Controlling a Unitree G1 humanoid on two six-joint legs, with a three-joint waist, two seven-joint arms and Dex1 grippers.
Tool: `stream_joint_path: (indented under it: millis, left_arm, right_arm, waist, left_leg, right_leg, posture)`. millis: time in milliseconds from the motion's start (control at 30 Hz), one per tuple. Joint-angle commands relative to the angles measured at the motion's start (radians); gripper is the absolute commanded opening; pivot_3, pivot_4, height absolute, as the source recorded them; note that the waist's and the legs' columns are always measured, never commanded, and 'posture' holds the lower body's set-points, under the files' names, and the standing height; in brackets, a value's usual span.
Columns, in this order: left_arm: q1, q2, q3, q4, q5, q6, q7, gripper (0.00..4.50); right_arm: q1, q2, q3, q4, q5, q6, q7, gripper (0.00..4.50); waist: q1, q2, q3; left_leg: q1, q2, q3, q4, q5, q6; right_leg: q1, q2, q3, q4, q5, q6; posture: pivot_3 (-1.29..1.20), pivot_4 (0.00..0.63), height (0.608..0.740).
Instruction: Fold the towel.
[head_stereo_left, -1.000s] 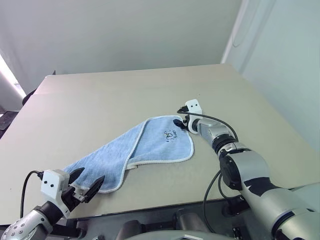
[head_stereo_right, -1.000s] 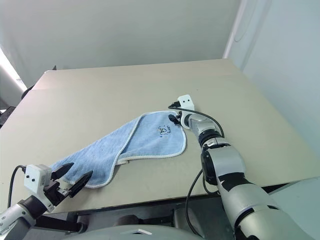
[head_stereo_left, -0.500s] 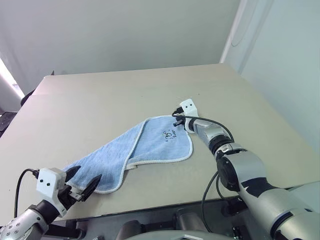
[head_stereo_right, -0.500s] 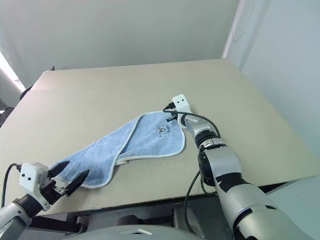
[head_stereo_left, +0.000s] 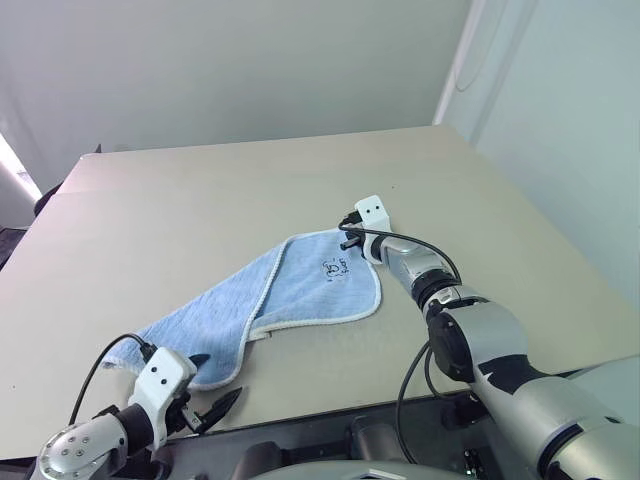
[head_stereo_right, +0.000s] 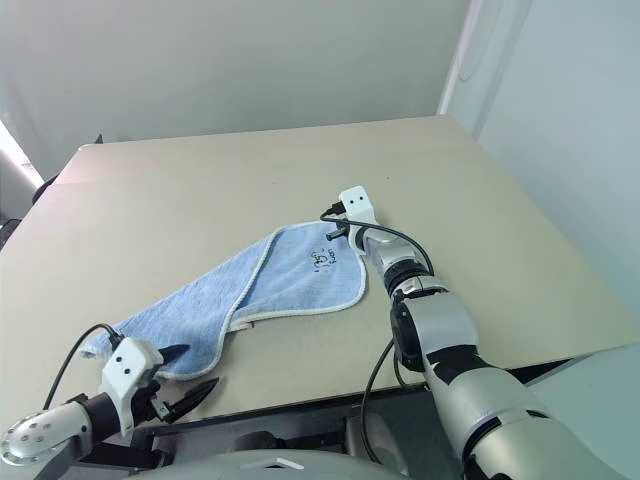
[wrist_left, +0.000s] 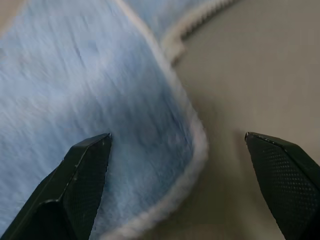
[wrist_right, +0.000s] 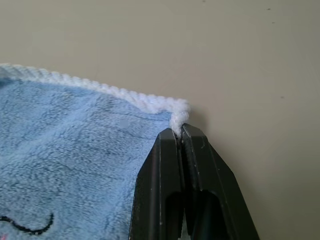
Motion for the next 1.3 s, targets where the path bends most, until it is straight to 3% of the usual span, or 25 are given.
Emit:
stream_joint_path:
  millis: [33, 200, 300, 500, 667, 833, 933, 1033, 1133, 1300]
  left_arm:
    - [-0.05, -0.003, -0.039, 0.062, 0.047, -0.031, 0.007, 4.5]
    - [-0.107, -0.021, -0.052, 0.107, 0.03, -0.019, 0.001, 4.5]
    - [-0.095, 0.007, -0.073, 0.113, 0.052, -0.026, -0.035, 3.93]
    - [-0.079, 0.019, -0.058, 0.126, 0.028, -0.032, -0.068, 1.86]
    - [-0.076, 0.02, 0.003, 0.131, -0.02, -0.013, -0.083, 0.12]
    - [-0.07, 0.029, 0.085, 0.111, -0.106, 0.031, -0.115, 0.02]
    - [-0.131, 0.024, 0.228, 0.113, -0.189, 0.055, -0.075, 0.02]
    - [-0.272, 0.052, 0.389, 0.158, -0.313, 0.133, -0.018, 0.02]
    - [-0.412, 0.083, 0.466, 0.247, -0.343, 0.145, 0.015, 0.02]
    - [-0.711, 0.149, 0.428, 0.494, -0.25, 0.102, 0.112, 0.02]
  right_arm:
    - [-0.045, 0.002, -0.011, -0.027, 0.007, -0.022, -0.004, 0.02]
    - [-0.052, 0.002, -0.023, -0.032, 0.02, -0.022, 0.001, 0.02]
    - [-0.055, 0.002, -0.023, -0.032, 0.018, -0.023, 0.003, 0.0]
    - [-0.059, -0.001, -0.034, -0.031, 0.019, -0.025, -0.006, 0.0]
    - [-0.056, 0.0, -0.033, -0.027, 0.011, -0.029, -0.014, 0.0]
    - [-0.063, 0.004, -0.044, -0.028, 0.022, -0.044, -0.016, 0.0]
    - [-0.07, 0.007, -0.054, -0.036, 0.032, -0.079, -0.002, 0.0]
    - [-0.081, -0.002, -0.063, -0.043, 0.037, -0.149, -0.009, 0.0]
    - [-0.105, -0.016, -0.089, -0.039, 0.062, -0.18, -0.016, 0.0]
    - [-0.154, -0.043, -0.13, -0.037, 0.085, -0.241, -0.041, 0.0]
  waist:
    - [0.001, 0.001, 0.0]
    - [0.007, 0.007, -0.002]
    - [0.006, 0.007, -0.002]
    - [0.0, 0.008, -0.001]
    - [-0.003, 0.008, -0.001]
    - [-0.004, 0.008, 0.0]
    - [-0.003, 0.006, 0.001]
    - [0.004, 0.004, 0.004]
    - [0.001, 0.004, 0.004]
    - [0.001, 0.003, 0.004]
  left_leg:
    - [0.0, 0.0, 0.0, 0.0, 0.0, 0.0]
    - [0.002, -0.001, 0.0, 0.001, 0.0, 0.0]
    - [0.003, -0.001, 0.0, 0.001, 0.001, 0.0]
    - [0.016, 0.0, 0.0, -0.001, 0.0, 0.0]
    - [0.016, 0.0, -0.001, -0.002, 0.0, 0.0]
    - [0.016, 0.001, -0.001, -0.003, 0.0, 0.0]
    - [0.015, 0.001, -0.001, -0.003, 0.0, 0.0]
    - [0.015, 0.001, -0.003, -0.002, 0.0, 0.0]
    - [0.015, 0.0, -0.004, -0.001, 0.001, 0.0]
    - [0.011, -0.001, -0.004, -0.003, 0.0, 0.0]
  right_leg:
    - [0.0, -0.001, 0.0, 0.0, 0.0, 0.0]
    - [0.003, -0.002, 0.0, 0.0, 0.001, 0.002]
    - [0.005, -0.002, 0.0, 0.001, 0.001, 0.002]
    - [0.015, -0.002, 0.0, -0.001, -0.001, 0.0]
    - [0.016, -0.001, 0.0, -0.001, -0.001, 0.0]
    - [0.015, -0.001, 0.0, -0.002, -0.001, 0.0]
    - [0.014, -0.001, 0.0, -0.002, -0.001, 0.0]
    - [0.015, -0.001, -0.002, -0.001, -0.001, 0.0]
    - [0.016, -0.001, -0.003, -0.002, 0.0, 0.001]
    - [0.014, -0.003, -0.004, -0.003, 0.002, 0.004]
  posture:
    - [0.0, 0.0, 0.74]
    - [0.0, 0.0, 0.74]
    - [0.0, 0.0, 0.74]
    - [0.0, 0.0, 0.74]
    - [0.0, 0.0, 0.74]
    - [0.0, 0.0, 0.74]
    - [0.0, 0.0, 0.74]
    - [0.0, 0.0, 0.74]
    - [0.0, 0.0, 0.74]
    - [0.0, 0.0, 0.74]
